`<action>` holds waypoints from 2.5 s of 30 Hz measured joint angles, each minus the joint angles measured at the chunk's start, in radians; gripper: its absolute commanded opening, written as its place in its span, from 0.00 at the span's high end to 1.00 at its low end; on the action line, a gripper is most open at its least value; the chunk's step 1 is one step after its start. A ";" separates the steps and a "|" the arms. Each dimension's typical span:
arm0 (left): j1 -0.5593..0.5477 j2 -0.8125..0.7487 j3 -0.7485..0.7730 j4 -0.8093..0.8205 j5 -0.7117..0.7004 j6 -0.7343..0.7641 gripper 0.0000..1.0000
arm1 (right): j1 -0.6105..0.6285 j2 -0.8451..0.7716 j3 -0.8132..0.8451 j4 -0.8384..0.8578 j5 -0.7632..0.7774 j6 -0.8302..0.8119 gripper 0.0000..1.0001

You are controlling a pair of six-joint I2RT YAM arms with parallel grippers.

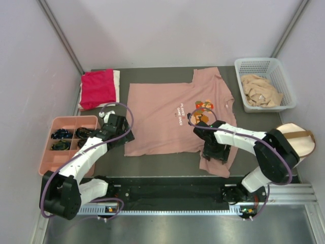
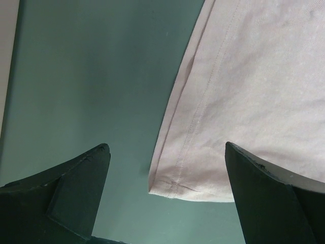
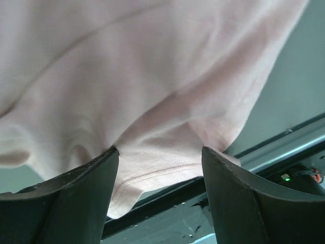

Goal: Fold and stack the t-shirts
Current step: Grap the side of the flattened tshirt closest away from the robot with both arms

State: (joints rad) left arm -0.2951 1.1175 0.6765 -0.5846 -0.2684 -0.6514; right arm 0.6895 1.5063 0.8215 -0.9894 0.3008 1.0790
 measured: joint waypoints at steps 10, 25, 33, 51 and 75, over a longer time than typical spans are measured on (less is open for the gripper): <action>0.000 0.000 0.000 -0.003 -0.010 0.000 0.01 | 0.055 0.053 0.064 0.023 0.000 -0.004 0.28; 0.002 0.000 0.000 -0.002 -0.009 0.000 0.01 | 0.114 -0.307 0.030 -0.051 0.040 0.130 0.28; 0.002 0.000 0.000 -0.002 -0.009 0.000 0.01 | 0.193 -0.305 -0.068 -0.111 0.043 0.221 0.29; 0.002 0.000 0.000 -0.002 0.000 0.005 0.01 | 0.369 -0.303 -0.177 -0.138 0.040 0.534 0.46; 0.003 0.020 0.000 0.000 0.010 0.019 0.01 | 0.369 -0.304 -0.263 -0.078 0.016 0.601 0.78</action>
State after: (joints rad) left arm -0.2920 1.1374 0.6765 -0.5846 -0.2588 -0.6323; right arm 1.0588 1.2018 0.5583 -1.0676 0.3168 1.6798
